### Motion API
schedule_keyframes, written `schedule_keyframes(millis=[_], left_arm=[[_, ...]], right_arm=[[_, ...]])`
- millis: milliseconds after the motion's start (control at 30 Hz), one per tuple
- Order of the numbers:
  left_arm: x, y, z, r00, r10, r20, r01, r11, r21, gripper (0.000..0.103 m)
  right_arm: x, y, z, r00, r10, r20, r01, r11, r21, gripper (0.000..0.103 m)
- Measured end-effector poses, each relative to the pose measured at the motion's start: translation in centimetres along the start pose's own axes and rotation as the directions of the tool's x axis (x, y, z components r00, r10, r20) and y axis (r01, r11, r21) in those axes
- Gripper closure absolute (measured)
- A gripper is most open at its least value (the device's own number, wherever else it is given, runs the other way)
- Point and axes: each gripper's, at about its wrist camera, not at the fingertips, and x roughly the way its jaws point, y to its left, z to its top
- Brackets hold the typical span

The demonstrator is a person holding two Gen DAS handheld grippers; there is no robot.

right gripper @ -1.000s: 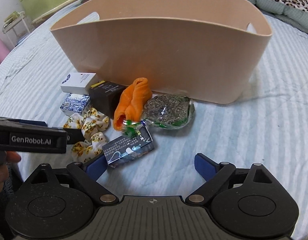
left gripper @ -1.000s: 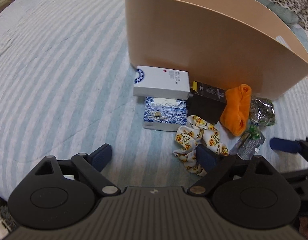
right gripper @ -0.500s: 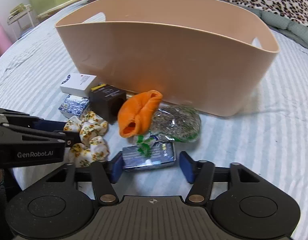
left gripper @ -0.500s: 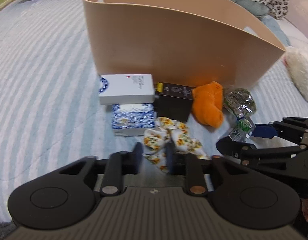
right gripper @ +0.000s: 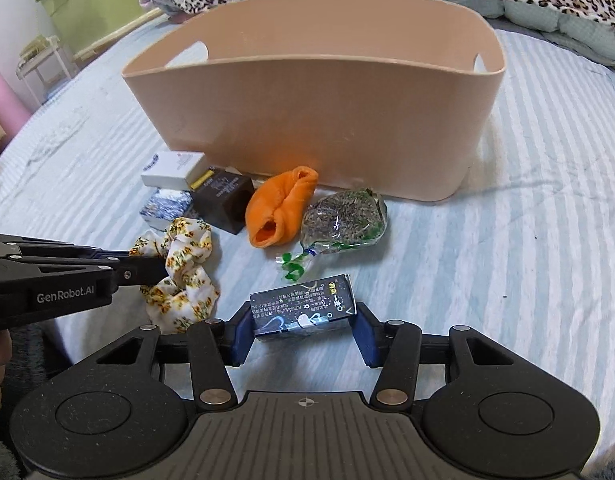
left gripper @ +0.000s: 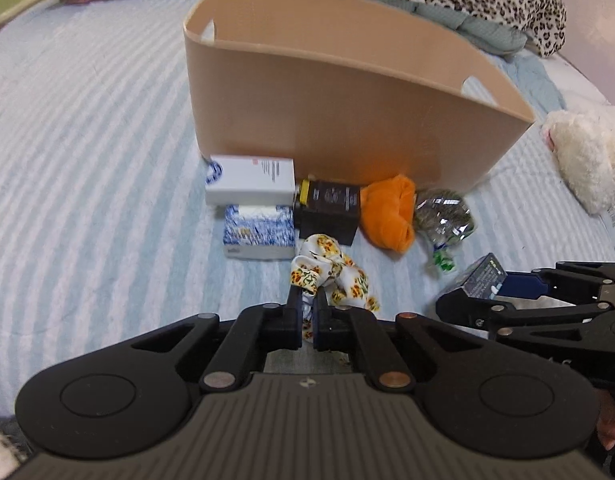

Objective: Organize objects
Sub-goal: 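Lift both items over the basket and open both tools to drop them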

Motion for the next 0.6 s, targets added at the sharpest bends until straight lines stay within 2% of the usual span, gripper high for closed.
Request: schedule_keyframes(millis=[100, 300, 467, 600], left_arm=[[-1.0, -1.3, 1.6, 0.999, 0.002, 0.039, -0.002, 1.000, 0.008, 0.098], [-4.5, -0.9, 3.5, 0.993, -0.005, 0.121, 0.006, 1.000, -0.009, 0.098], [-7.0, -0.8, 6.4, 0.977, 0.000, 0.214, -0.001, 1.000, 0.004, 0.098], [-7.4, -1.2, 9.2, 0.965, 0.021, 0.261, -0.030, 0.999, 0.031, 0.098]], right_arm=[[-1.8, -0.4, 0.1, 0.999, 0.009, 0.033, -0.010, 1.000, 0.008, 0.055], [-4.8, -0.9, 1.6, 0.993, 0.039, 0.116, -0.042, 0.999, 0.025, 0.055], [-7.1, -1.4, 3.8, 0.978, 0.032, 0.206, -0.036, 0.999, 0.014, 0.055], [-7.9, -2.1, 6.3, 0.963, -0.002, 0.269, -0.003, 1.000, 0.020, 0.055]])
